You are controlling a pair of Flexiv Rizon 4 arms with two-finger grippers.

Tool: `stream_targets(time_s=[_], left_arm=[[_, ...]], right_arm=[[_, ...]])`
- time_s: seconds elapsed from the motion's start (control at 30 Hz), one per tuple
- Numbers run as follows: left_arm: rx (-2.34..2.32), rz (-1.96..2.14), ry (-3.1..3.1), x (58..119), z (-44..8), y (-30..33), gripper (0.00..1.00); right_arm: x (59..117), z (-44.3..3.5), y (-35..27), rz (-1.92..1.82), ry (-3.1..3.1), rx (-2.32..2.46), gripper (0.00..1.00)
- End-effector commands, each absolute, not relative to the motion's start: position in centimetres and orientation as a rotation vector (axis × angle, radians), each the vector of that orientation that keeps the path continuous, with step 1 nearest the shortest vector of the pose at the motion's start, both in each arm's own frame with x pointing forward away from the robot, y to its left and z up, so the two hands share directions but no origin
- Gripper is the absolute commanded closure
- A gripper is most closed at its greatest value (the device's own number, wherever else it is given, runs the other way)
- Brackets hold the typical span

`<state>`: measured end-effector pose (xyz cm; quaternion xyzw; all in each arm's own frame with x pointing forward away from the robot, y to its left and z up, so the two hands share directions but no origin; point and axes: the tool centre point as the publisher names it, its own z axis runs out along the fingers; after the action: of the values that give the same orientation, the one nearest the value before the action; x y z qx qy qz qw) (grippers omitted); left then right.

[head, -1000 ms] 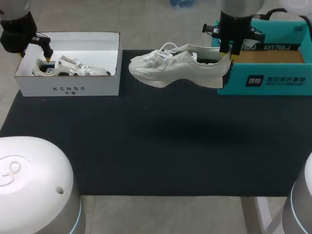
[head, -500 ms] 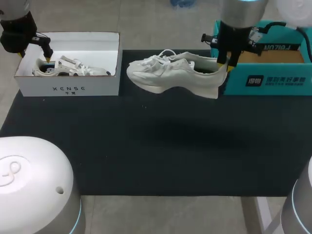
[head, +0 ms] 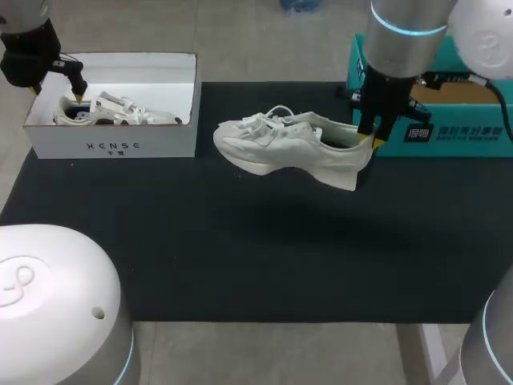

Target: Take the shoe out of the shoebox, open the shoe tongue, remove and reinsert the insole, then place the shoe into the shoebox

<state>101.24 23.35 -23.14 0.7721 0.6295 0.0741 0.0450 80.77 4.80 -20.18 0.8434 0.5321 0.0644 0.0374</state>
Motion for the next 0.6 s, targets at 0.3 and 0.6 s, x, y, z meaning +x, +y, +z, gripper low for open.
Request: stream_targets(time_s=[0.3, 0.6], left_arm=[[2.358, 0.230, 1.921, 101.2, -23.2, 23.4, 0.00], [2.358, 0.230, 1.921, 101.2, -23.2, 23.4, 0.00]], right_arm=[[80.8, -28.1, 4.8, 0.263, 1.675, 2.616, 1.00], [80.8, -30.5, 5.4, 0.188, 1.779, 2.514, 1.00]])
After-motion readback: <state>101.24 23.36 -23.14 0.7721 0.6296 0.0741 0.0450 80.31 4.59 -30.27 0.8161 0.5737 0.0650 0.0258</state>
